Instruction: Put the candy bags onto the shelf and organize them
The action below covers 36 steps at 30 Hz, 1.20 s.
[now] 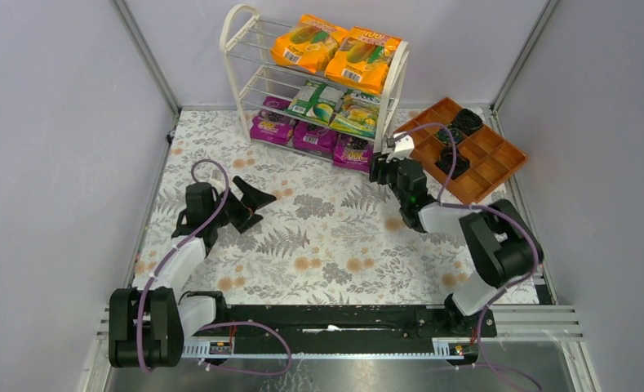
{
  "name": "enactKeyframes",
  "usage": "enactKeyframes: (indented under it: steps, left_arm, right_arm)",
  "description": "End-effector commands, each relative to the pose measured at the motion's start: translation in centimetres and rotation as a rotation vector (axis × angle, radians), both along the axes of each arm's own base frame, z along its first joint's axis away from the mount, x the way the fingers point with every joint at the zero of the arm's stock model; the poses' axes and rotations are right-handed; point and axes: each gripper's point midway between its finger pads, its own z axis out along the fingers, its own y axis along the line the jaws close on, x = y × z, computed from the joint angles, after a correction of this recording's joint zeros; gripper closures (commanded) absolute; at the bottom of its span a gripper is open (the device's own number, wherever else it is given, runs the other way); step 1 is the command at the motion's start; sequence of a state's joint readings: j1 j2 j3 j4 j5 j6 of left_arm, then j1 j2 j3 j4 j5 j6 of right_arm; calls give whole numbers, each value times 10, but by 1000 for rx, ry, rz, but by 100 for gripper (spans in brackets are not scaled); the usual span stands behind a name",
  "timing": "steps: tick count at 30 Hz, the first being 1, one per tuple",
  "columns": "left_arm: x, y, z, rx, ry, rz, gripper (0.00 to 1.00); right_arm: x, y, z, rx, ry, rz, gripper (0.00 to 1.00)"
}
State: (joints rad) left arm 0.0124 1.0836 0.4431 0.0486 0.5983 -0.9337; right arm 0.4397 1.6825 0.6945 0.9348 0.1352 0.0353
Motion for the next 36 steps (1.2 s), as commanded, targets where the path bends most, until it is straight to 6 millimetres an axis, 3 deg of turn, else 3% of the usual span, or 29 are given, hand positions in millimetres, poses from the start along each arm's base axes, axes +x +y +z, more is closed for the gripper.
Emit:
enactKeyframes:
  steps: [1,3,7,10,15,18,21,25,30,32,36]
  left_arm:
    - [18,3,43,64,-163,-31,1]
    - [22,1,56,88,-212,-55,1]
    - [25,-19,90,120,-325,-145,1]
    - [26,-41,130,147,-455,-211,1]
    - [15,-68,234,207,-782,-219,1]
    - [-7,-73,303,163,-981,-210,1]
    - [-34,-69,367,152,-1181,-197,1]
    - [-66,-43,429,225,-1374,-88,1]
    - [-99,-11,472,276,-1501,71,1]
    - [-105,-5,476,297,-1513,92,1]
    - [-108,0,474,316,-1510,113,1]
  right_arm:
    - [-28,-2,41,129,38,14,20]
    - [-52,-9,56,173,77,14,2]
    - [-102,-26,77,199,181,7,0]
    - [-141,-45,109,197,203,-5,0]
    - [-197,-85,184,177,124,-49,0]
    - [-225,-109,237,192,49,-93,0]
    - [-254,-119,281,233,-29,-69,0]
    - [-288,-129,333,300,-153,-22,0]
    - [-314,-143,367,343,-261,-20,0]
    - [-324,-136,375,343,-318,52,0]
    - [-330,-144,381,393,-366,25,0]
